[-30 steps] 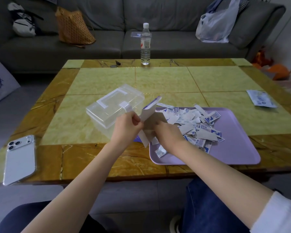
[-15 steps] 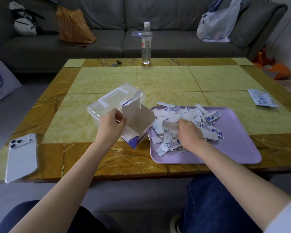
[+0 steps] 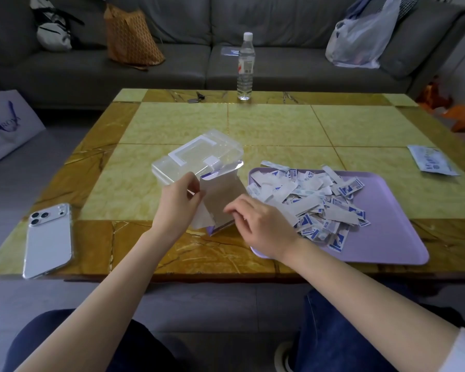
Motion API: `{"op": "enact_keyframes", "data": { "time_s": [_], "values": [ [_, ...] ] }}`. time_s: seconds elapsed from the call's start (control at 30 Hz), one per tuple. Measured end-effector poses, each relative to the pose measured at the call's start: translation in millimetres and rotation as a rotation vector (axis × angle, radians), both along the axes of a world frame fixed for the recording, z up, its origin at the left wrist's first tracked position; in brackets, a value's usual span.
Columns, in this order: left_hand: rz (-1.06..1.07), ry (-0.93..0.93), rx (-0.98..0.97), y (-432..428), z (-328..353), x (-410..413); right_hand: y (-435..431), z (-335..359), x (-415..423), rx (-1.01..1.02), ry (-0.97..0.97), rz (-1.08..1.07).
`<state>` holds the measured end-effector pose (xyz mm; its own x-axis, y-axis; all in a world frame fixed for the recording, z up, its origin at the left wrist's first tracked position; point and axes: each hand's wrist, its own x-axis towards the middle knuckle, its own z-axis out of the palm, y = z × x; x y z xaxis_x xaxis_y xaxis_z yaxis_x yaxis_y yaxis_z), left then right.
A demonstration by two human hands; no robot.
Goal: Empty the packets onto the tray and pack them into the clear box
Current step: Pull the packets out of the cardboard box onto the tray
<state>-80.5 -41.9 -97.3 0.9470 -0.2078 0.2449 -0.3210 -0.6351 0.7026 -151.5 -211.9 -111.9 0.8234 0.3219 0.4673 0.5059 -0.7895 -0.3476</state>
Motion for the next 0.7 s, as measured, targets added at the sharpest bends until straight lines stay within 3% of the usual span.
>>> {"op": "enact_keyframes", "data": {
  "time_s": [0.07, 0.2, 0.27, 0.7],
  "values": [
    [-0.015, -0.007, 0.007, -3.0, 0.3, -1.3, 14.0, 3.7, 1.3, 0.0, 0.081, -0.007],
    [-0.02, -0.03, 0.019, -6.6, -0.3, -2.5, 29.3, 6.5, 13.6, -0.045, 0.465, -0.167],
    [-0.032, -0.049, 0.03, -7.7, -0.5, -4.4, 31.9, 6.2, 17.5, -0.053, 0.559, -0.155],
    [-0.041, -0.097, 0.02, -11.0, -4.0, -6.0, 24.4, 1.0, 28.4, -0.049, 0.665, -0.094]
  ]
}}
